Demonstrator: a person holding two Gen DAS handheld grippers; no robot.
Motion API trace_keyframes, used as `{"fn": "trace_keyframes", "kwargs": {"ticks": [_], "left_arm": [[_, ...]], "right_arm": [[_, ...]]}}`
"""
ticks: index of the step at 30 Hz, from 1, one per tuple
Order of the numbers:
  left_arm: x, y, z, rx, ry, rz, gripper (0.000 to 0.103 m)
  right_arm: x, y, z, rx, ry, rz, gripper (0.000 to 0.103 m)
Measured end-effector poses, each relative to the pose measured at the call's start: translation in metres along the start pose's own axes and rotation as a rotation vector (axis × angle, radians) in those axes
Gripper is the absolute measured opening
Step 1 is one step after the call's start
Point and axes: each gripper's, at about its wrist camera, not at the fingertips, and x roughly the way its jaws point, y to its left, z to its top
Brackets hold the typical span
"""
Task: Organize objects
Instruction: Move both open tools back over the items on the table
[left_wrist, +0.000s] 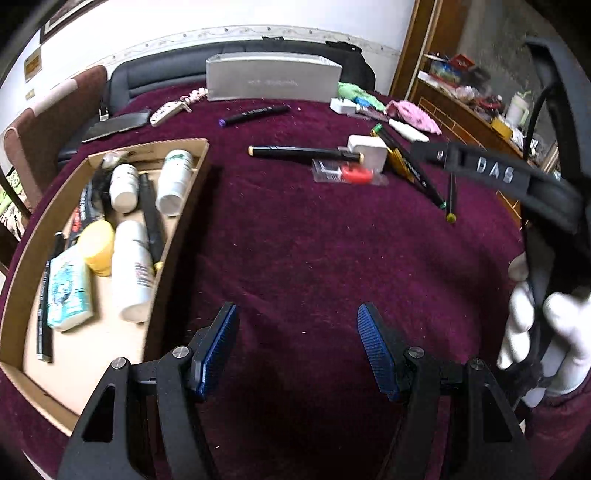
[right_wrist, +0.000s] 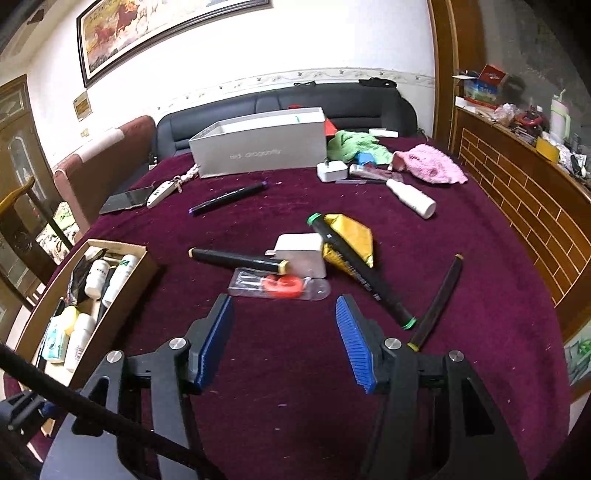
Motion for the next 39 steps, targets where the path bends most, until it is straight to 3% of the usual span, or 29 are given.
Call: {"fn": "trace_keyframes", "kwargs": {"ticks": [12, 17, 24, 27, 35, 38, 39], "left_arm": [[0.035, 0.003, -0.004, -0.01, 0.071, 0.022, 0.06], [0.038, 0.0, -0.002, 0.02, 0.06, 0.043, 0.062], [0.047, -0.022, -0.008, 0.13, 0.057, 0.082, 0.091], [0.05, -0.024, -0.006, 0.137, 0.077, 0.06, 0.101], [0.051, -0.028, -0.005, 0.148, 0.09, 0.064, 0.102], [0.056, -0.029, 0.005, 0.148, 0.166, 0.053, 0.101], [0.056, -0.03, 0.014, 0.147, 0.19, 0.01, 0.098]], "right_arm": [[0.005, -0.017, 0.015, -0.007, -0.038, -0.025, 0.06], [0.014, -0.019, 0.02, -0.018, -0.031, -0.032, 0.06], [0.026, -0.029, 0.034, -0.018, -0.029, -0.029, 0.06], [0.033, -0.047, 0.05, 0.02, -0.046, -0.035, 0.063], [0.049, -0.109, 0.057, 0.193, -0.078, -0.027, 0.065], [0.051, -0.123, 0.054, 0.226, -0.072, -0.021, 0.065], [0.05, -0.127, 0.052, 0.235, -0.074, -0.024, 0.065]]}}
